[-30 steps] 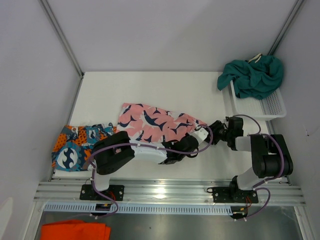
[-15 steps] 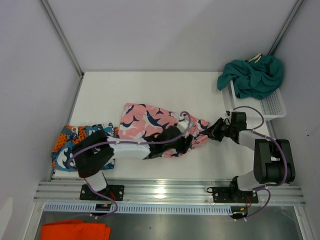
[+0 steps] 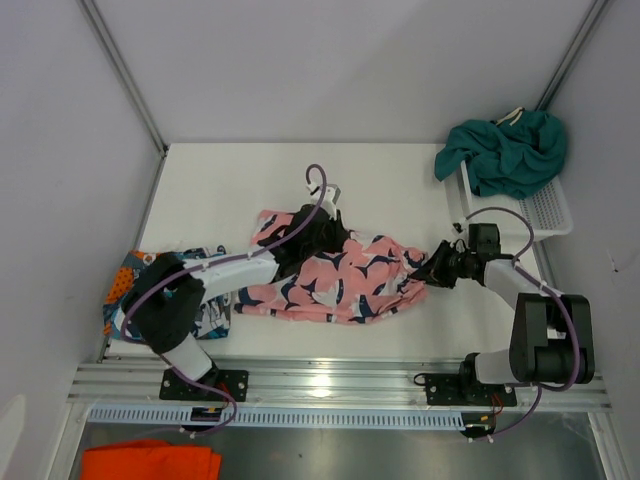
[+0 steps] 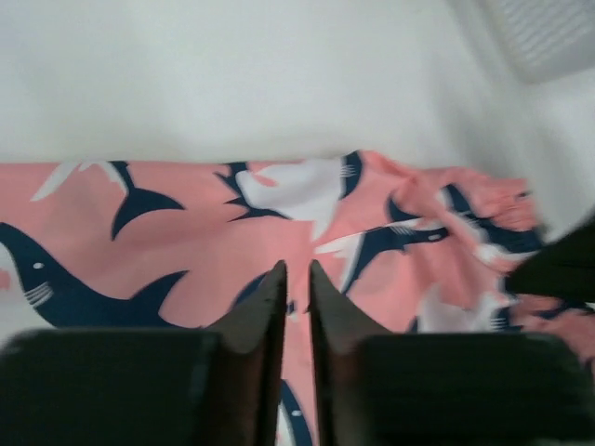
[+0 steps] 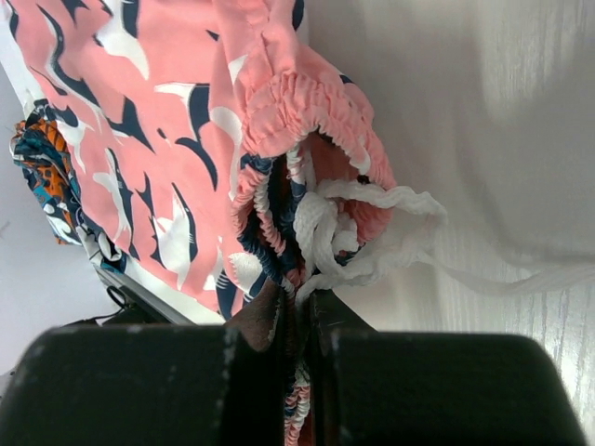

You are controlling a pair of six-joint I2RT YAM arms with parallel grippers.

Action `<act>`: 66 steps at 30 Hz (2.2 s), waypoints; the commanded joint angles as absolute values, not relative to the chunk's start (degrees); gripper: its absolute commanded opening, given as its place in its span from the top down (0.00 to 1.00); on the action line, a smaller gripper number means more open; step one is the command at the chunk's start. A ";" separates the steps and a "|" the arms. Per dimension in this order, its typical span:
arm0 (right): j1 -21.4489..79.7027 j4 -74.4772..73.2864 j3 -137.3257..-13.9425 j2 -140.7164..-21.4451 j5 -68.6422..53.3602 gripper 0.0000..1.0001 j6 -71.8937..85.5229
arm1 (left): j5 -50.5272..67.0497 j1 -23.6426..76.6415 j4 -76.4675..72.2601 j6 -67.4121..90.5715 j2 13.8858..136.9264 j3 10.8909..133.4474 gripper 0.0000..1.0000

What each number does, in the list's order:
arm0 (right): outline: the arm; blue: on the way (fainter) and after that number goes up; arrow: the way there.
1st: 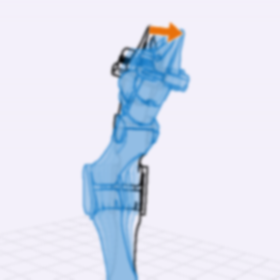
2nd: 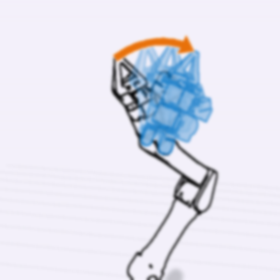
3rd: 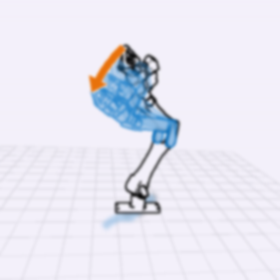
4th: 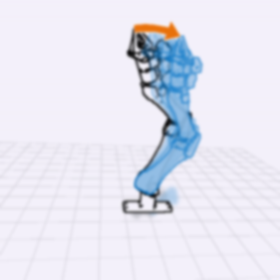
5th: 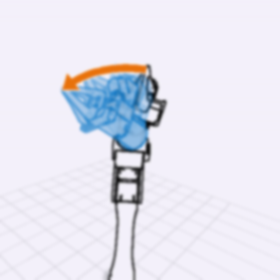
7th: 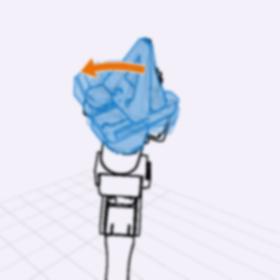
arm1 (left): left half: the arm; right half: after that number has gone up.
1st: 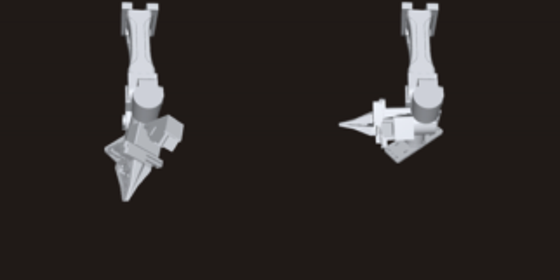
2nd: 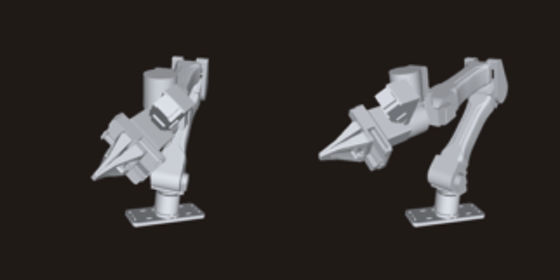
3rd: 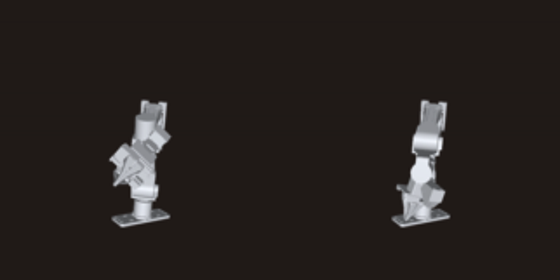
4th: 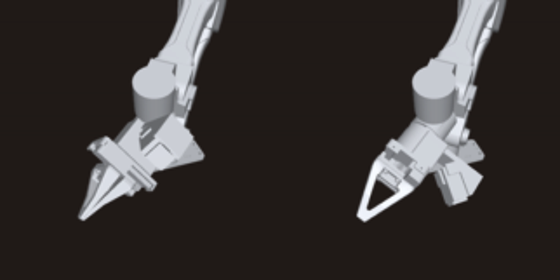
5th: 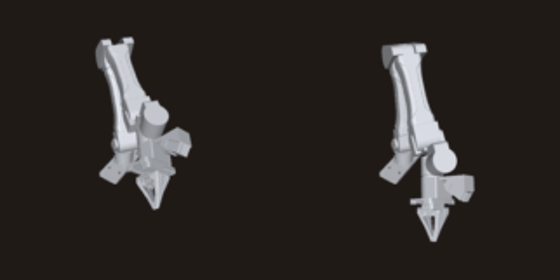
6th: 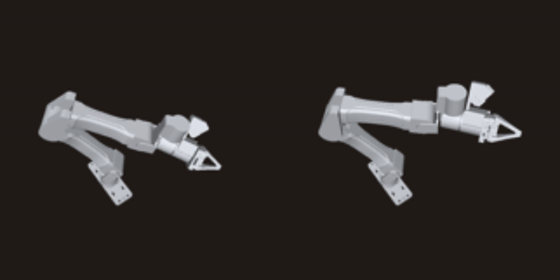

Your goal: Fold and stack the shorts

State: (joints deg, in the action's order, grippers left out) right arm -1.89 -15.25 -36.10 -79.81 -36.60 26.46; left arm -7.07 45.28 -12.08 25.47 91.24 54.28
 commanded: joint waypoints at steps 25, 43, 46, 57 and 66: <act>5.62 -31.11 -56.85 -72.86 -30.24 1.00 24.69 | -5.62 42.10 -3.78 37.35 120.76 73.57 1.00; 19.25 -28.83 -66.27 -77.78 -23.82 1.00 31.55 | 2.98 36.23 -0.18 41.75 109.53 70.15 1.00; 18.90 -29.18 -66.27 -77.87 -23.91 1.00 30.59 | 3.52 33.85 5.26 40.00 103.64 69.09 0.93; 15.21 -31.99 -67.93 -78.22 -26.10 1.00 26.11 | 4.13 20.13 7.92 35.25 91.32 51.71 0.87; 10.20 -36.47 -69.96 -78.05 -28.83 1.00 20.74 | 2.38 15.38 8.61 32.70 85.34 45.53 0.84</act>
